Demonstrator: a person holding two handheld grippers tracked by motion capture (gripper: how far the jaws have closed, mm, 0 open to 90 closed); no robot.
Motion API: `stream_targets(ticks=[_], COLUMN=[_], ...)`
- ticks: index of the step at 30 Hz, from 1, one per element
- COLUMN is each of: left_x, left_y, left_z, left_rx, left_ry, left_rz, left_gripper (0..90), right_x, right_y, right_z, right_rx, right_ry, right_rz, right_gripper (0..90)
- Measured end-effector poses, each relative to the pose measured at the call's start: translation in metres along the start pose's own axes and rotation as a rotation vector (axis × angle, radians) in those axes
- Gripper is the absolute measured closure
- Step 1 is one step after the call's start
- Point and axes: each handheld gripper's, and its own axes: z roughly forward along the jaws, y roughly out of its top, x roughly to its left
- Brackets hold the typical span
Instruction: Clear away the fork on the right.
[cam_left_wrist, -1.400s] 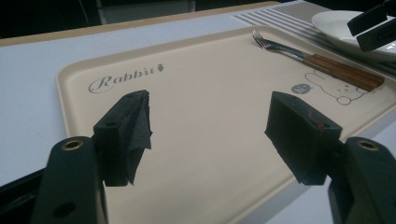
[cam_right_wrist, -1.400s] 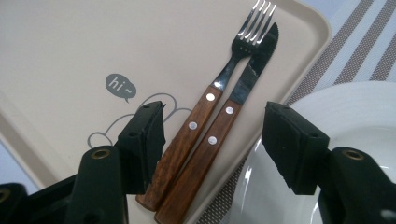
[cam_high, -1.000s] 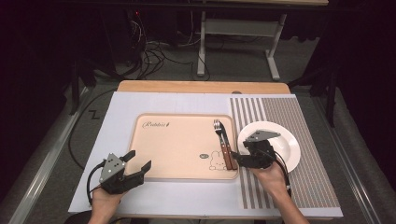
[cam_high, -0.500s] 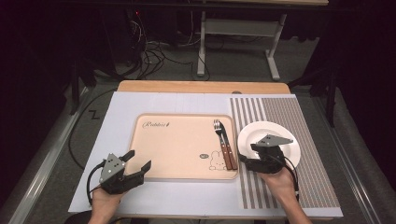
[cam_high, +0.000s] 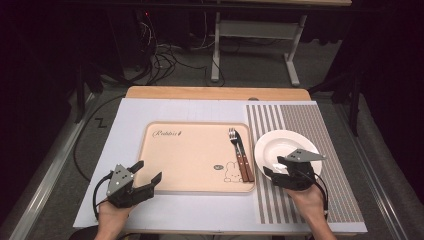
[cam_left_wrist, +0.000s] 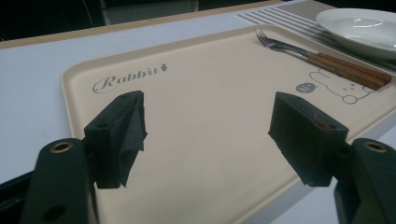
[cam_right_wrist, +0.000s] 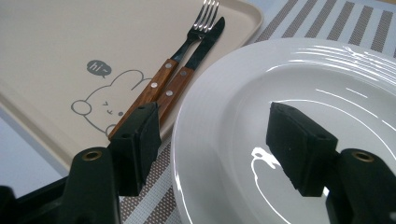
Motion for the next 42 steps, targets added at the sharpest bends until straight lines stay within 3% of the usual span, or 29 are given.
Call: stream_targets(ticks=[21,32,37,42], left_x=[0.001,0.002,0.001,0.000], left_y=[0.000,-0.001,-0.002,-0.002], left_z=[-0.002,-0.002,-0.001,-0.001], left_rx=[-0.001,-0.003,0.000,0.002], left_ry=[0.002,-0.008,-0.019,-0.026], left_rz=[-0.008,-0.014,0.003,0.019], left_gripper=[26.4,26.0,24.1,23.9], right_x=[-0.004,-0.012,-0.016,-0.021], right_y=[-0.029,-0.048,-0.057,-0.060], right_z=[-0.022,-0.041,-0.047,-0.045], right_rx=[-0.077,-0.159,-0.198,-0.199], right_ry=[-0.011,-0.010,-0.015,-0.025], right_rz=[0.017,0.028,0.032,0.061], right_gripper=[33.1,30.9,30.5,31.9])
